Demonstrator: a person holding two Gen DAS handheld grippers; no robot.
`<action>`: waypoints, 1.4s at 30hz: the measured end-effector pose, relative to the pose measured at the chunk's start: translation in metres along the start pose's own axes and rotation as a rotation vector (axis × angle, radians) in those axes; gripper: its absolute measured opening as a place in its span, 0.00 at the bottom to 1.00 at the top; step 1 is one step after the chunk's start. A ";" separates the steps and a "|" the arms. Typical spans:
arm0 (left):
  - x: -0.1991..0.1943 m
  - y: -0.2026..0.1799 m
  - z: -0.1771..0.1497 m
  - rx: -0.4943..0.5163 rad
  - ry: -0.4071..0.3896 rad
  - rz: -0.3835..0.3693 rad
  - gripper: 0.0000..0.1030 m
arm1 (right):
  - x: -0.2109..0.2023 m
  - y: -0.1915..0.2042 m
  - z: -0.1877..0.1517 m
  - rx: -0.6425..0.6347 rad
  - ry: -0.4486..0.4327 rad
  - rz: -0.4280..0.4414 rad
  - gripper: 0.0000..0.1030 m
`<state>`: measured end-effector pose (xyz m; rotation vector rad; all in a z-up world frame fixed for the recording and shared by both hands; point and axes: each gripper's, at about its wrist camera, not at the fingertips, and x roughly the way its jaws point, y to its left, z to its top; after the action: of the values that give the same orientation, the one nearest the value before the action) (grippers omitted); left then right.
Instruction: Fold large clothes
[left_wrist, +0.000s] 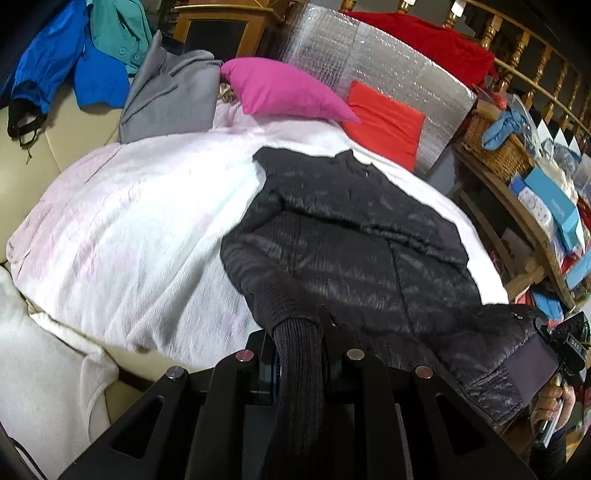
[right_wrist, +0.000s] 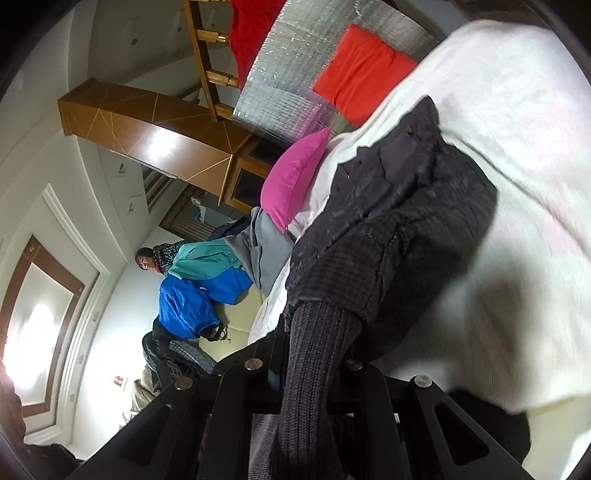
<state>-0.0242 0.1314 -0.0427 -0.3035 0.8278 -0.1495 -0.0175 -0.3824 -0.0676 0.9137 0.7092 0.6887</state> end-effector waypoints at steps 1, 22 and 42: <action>0.000 -0.002 0.006 0.003 -0.011 0.005 0.17 | 0.002 0.003 0.006 -0.008 -0.004 0.000 0.13; 0.019 -0.017 0.065 -0.009 -0.075 0.043 0.17 | 0.033 0.022 0.068 -0.029 -0.097 -0.042 0.12; 0.051 -0.032 0.159 -0.004 -0.138 0.013 0.17 | 0.064 0.051 0.147 -0.101 -0.175 -0.063 0.12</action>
<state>0.1278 0.1210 0.0333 -0.3087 0.6938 -0.1132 0.1235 -0.3764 0.0234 0.8442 0.5411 0.5755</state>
